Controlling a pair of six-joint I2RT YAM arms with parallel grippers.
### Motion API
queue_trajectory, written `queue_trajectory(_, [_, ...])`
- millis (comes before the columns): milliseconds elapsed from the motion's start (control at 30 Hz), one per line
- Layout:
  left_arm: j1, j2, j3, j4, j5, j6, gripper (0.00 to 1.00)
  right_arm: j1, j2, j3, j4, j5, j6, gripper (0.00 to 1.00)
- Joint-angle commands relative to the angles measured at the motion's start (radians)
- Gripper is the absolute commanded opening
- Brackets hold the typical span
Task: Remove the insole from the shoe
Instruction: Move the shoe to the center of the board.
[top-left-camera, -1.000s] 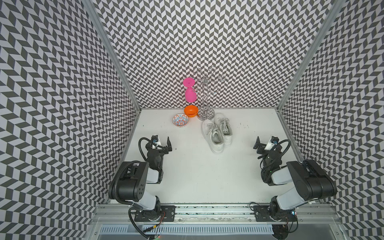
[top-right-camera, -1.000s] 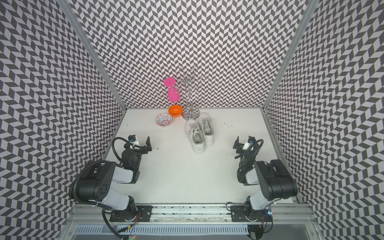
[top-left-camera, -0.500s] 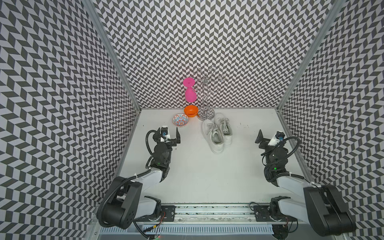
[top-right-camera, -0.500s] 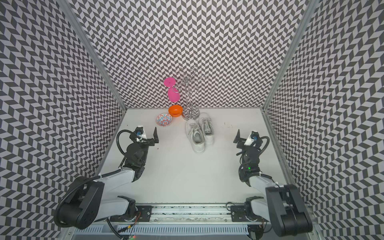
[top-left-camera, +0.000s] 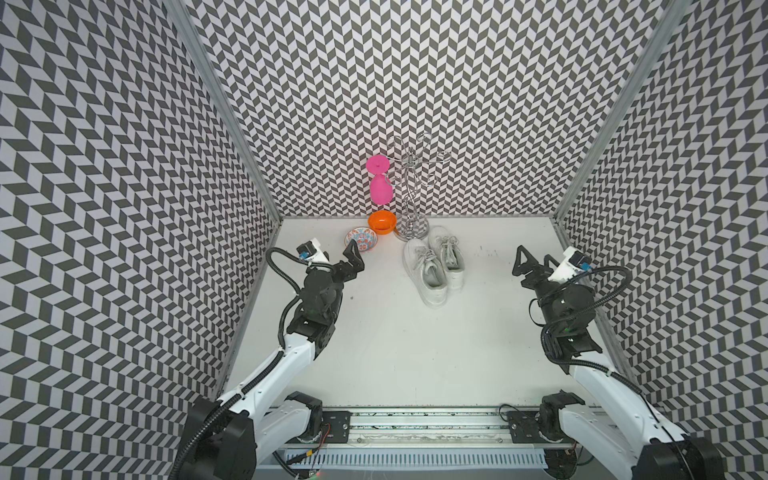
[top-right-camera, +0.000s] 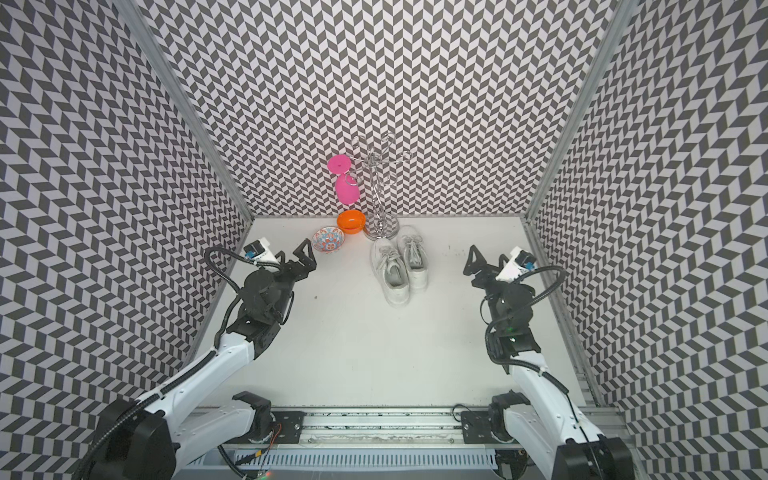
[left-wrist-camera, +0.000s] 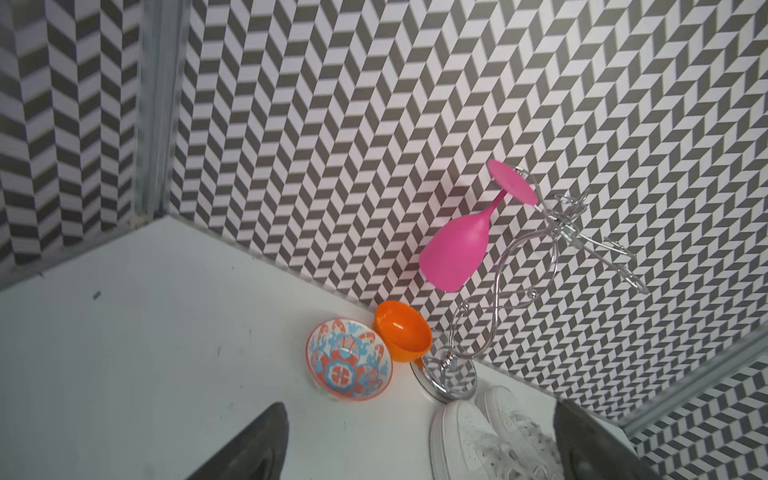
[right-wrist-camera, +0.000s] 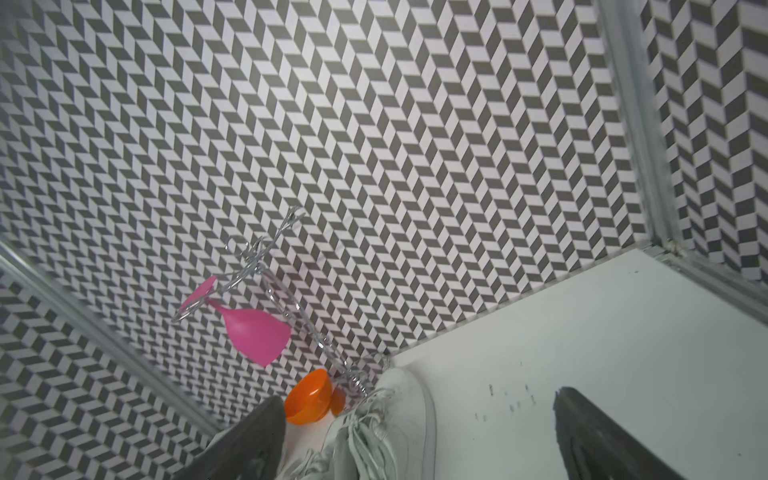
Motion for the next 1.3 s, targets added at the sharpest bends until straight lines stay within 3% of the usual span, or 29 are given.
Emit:
queue_trajectory(0, [0.007, 0.028, -0.038, -0.049, 0.230, -0.103, 1.00, 0.004, 0.018, 0.015, -0.072, -0.171, 0.035, 1.00])
queue_trajectory(167, [-0.167, 0.174, 0.087, -0.221, 0.180, -0.007, 1.00, 0.016, 0.066, 0.078, -0.205, -0.280, 0.004, 1.00])
queue_trajectory(400, [-0.330, 0.419, 0.281, -0.346, 0.132, -0.002, 0.99, 0.113, 0.137, 0.144, -0.340, -0.181, -0.072, 1.00])
queue_trajectory(600, [-0.386, 0.568, 0.430, -0.411, 0.122, -0.009, 0.94, 0.239, 0.156, 0.159, -0.373, -0.035, -0.125, 1.00])
queue_trajectory(800, [-0.405, 0.700, 0.539, -0.469, 0.128, -0.014, 0.82, 0.276, 0.160, 0.148, -0.376, 0.023, -0.142, 1.00])
queue_trajectory(1267, [-0.408, 0.812, 0.636, -0.553, 0.055, -0.020, 0.46, 0.312, 0.184, 0.137, -0.355, 0.021, -0.173, 1.00])
